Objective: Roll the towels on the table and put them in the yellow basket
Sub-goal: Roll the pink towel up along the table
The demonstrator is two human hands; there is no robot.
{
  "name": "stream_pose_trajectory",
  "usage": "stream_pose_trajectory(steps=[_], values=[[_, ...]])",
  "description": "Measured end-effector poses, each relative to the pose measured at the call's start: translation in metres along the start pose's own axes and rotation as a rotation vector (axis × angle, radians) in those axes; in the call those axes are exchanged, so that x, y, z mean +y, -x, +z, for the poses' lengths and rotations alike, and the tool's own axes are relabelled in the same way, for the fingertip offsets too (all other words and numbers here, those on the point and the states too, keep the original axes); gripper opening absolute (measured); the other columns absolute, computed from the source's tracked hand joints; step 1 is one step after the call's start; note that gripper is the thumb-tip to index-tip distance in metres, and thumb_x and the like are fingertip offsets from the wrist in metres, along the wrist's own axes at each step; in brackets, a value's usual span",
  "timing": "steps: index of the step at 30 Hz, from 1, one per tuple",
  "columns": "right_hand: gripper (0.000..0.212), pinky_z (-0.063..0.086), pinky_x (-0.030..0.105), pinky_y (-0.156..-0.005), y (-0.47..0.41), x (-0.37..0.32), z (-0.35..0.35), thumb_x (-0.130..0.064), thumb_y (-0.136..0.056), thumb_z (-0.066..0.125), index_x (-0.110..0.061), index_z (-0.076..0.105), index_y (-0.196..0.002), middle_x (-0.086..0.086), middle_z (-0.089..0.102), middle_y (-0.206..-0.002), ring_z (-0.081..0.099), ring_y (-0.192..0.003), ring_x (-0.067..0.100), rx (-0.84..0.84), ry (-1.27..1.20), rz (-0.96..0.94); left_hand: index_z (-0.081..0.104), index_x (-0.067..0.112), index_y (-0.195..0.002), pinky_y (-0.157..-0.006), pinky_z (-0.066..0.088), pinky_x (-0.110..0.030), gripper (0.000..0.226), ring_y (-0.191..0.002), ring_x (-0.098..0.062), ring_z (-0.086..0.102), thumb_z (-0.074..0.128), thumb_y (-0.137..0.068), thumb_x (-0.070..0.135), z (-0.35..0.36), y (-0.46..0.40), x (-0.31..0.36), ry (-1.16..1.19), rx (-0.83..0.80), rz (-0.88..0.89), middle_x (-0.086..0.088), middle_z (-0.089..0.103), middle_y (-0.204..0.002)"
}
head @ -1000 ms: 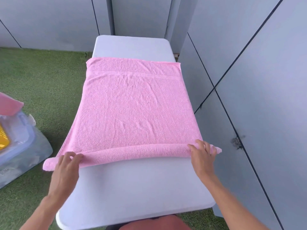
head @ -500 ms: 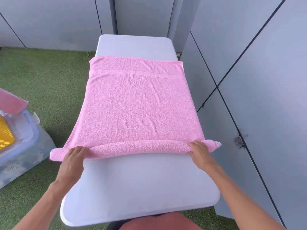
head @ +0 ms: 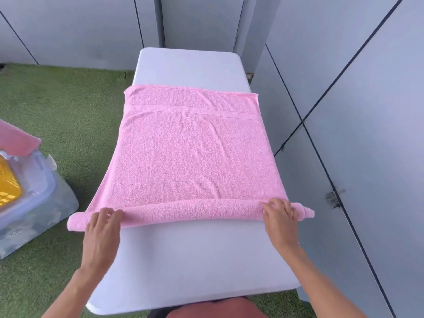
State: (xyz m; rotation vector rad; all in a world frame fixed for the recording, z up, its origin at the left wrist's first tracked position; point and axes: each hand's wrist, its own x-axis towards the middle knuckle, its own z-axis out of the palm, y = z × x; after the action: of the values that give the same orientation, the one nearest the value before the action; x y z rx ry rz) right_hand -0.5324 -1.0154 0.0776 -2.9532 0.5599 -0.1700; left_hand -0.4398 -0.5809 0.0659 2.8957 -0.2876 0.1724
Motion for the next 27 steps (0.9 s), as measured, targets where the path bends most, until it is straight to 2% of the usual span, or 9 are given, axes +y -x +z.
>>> stream_pose_trajectory(steps=[3,5,10,15,18,20,22,24,27], values=[[0.045,0.045,0.047,-0.089,0.020,-0.001,0.010,-0.018,-0.078,0.072,-0.015,0.060,-0.121,0.003,0.057,-0.120,0.047,-0.111,0.028,-0.040,0.057,-0.063,0.053,-0.001,-0.127,-0.097,0.041,-0.054,0.042,-0.115,-0.043,0.046,0.062,-0.089,0.015,0.018,0.016,-0.006,0.026,-0.021,0.124,-0.020,0.050,-0.125],[0.056,0.044,0.048,-0.095,0.016,0.001,0.015,-0.021,-0.074,0.075,-0.010,0.057,-0.126,0.006,0.055,-0.124,0.048,-0.114,0.031,-0.098,0.046,-0.065,0.045,-0.003,-0.137,-0.106,0.036,-0.056,0.059,-0.128,-0.043,0.040,0.069,-0.084,0.010,0.023,0.012,-0.014,0.043,-0.108,0.161,-0.022,0.046,-0.134],[0.039,0.040,0.043,-0.099,-0.013,-0.002,0.010,-0.015,-0.078,0.074,-0.010,0.061,-0.115,0.004,0.060,-0.112,0.051,-0.112,0.030,-0.203,0.008,-0.040,0.058,0.002,-0.121,-0.083,0.050,-0.050,0.045,-0.106,-0.036,0.050,0.063,-0.080,-0.013,0.010,-0.029,-0.015,0.144,-0.237,0.068,-0.013,0.059,-0.115],[0.026,0.041,0.039,-0.094,-0.027,0.004,-0.011,-0.031,-0.095,0.056,-0.014,0.056,-0.114,0.004,0.055,-0.117,0.046,-0.116,0.027,-0.508,0.132,-0.063,0.056,0.007,-0.129,-0.095,0.040,-0.037,0.040,-0.113,-0.028,0.052,0.056,-0.090,-0.001,-0.008,-0.057,-0.020,0.096,-0.562,0.039,-0.008,0.059,-0.121],[0.017,0.044,0.034,-0.086,-0.037,0.008,-0.027,-0.029,-0.091,0.060,-0.017,0.058,-0.102,0.006,0.058,-0.111,0.052,-0.107,0.026,-0.751,-0.031,0.015,0.048,0.010,-0.137,-0.099,0.036,-0.029,0.044,-0.124,-0.025,0.049,0.052,-0.093,0.004,-0.019,-0.066,-0.018,0.138,-0.761,-0.050,-0.007,0.053,-0.135],[0.028,0.042,0.030,-0.088,-0.043,0.009,-0.028,-0.020,-0.088,0.064,-0.017,0.059,-0.116,0.004,0.056,-0.117,0.052,-0.112,0.024,-0.734,-0.200,0.097,0.048,0.010,-0.136,-0.087,0.044,-0.032,0.047,-0.114,-0.029,0.055,0.051,-0.091,-0.002,-0.021,-0.069,-0.015,0.312,-0.694,-0.150,-0.011,0.055,-0.131],[0.035,0.041,0.033,-0.092,-0.043,0.005,-0.021,-0.009,-0.085,0.063,-0.021,0.058,-0.118,0.006,0.054,-0.117,0.051,-0.114,0.027,-0.513,-0.311,0.141,0.052,0.008,-0.128,-0.084,0.046,-0.038,0.046,-0.107,-0.036,0.056,0.055,-0.086,-0.009,-0.018,-0.063,-0.011,0.434,-0.426,-0.190,-0.018,0.053,-0.123],[0.029,0.040,0.042,-0.093,-0.032,-0.004,-0.011,-0.003,-0.082,0.061,-0.020,0.064,-0.106,0.008,0.055,-0.110,0.049,-0.109,0.032,-0.247,-0.236,0.107,0.061,0.006,-0.111,-0.086,0.043,-0.049,0.034,-0.101,-0.041,0.050,0.059,-0.082,-0.012,-0.012,-0.047,-0.008,0.308,-0.153,-0.120,-0.020,0.052,-0.113],[0.025,0.041,0.050,-0.091,-0.004,-0.013,0.004,-0.007,-0.082,0.065,-0.022,0.067,-0.102,0.006,0.053,-0.120,0.044,-0.120,0.032,-0.021,0.033,0.007,0.064,0.008,-0.106,-0.082,0.042,-0.051,0.021,-0.098,-0.039,0.049,0.059,-0.086,0.002,-0.002,-0.014,-0.001,0.044,0.020,0.040,-0.015,0.056,-0.111]])
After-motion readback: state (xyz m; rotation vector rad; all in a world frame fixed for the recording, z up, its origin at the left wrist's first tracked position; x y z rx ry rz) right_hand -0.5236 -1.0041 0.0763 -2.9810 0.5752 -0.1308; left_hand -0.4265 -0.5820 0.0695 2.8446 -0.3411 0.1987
